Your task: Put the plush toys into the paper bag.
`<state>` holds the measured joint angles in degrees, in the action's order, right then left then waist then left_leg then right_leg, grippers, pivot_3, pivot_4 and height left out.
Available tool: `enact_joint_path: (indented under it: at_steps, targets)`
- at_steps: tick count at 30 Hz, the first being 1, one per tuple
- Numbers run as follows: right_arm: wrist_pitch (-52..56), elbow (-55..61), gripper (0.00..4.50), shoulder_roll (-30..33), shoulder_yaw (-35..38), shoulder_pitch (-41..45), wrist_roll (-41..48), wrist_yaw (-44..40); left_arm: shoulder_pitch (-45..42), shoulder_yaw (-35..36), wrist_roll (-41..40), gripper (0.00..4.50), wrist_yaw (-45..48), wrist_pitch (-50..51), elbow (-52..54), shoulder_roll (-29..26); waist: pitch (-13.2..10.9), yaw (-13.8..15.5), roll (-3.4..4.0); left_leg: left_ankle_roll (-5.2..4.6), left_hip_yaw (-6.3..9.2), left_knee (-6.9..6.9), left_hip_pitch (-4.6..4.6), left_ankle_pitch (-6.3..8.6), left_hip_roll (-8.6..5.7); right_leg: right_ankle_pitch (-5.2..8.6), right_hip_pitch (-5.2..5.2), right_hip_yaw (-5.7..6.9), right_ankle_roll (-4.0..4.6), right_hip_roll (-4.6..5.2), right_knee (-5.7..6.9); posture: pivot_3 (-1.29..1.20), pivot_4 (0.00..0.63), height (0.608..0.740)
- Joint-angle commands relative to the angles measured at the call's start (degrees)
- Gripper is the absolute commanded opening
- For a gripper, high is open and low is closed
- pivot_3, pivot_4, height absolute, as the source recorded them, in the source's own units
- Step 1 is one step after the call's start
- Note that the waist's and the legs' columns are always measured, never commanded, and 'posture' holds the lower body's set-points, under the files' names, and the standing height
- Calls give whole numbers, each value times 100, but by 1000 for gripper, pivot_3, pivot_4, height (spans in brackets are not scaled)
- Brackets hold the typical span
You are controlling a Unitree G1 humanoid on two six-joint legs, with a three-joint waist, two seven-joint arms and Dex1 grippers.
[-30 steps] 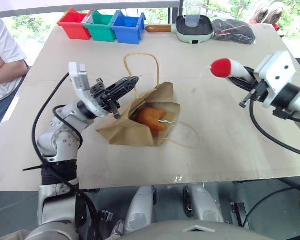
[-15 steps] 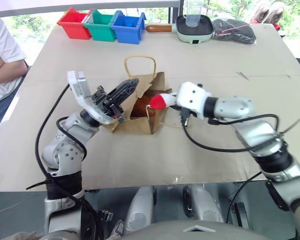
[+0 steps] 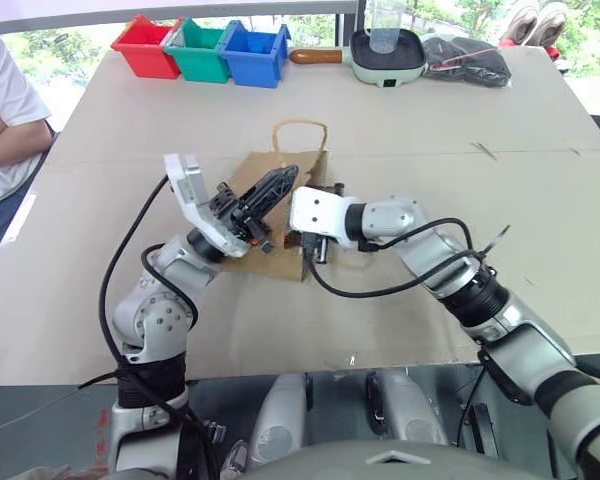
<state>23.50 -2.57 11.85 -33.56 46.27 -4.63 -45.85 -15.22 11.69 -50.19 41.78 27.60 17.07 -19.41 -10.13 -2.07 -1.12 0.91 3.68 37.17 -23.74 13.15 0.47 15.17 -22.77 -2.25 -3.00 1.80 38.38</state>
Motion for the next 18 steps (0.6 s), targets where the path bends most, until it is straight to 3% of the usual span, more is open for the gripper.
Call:
enact_joint_path:
  at_steps: [1,5,9,18]
  targets:
    - [-48,-135,819,-218,130,190,278,-369,59,-12,6,0,-101,-164,349,71,0,5,0,0,0,0,0,0,0,0,0,0,0,0,0,0,150,740]
    - [-664,-550,2608,-251,100,14,179,-434,89,50,-79,0,-212,-194,378,178,0,13,0,-1,0,1,1,0,-3,0,2,1,0,1,1,0,150,740]
    - [-667,-227,4418,28,457,-278,235,-359,143,256,-209,0,-218,-176,339,110,0,5,0,0,0,1,1,0,-3,0,1,1,0,1,2,0,150,740]
    - [1538,2466,4418,1306,1914,-1942,1331,-373,175,862,-997,0,130,72,201,-360,0,77,1,-2,0,0,0,1,-3,0,2,0,0,5,-4,0,150,740]
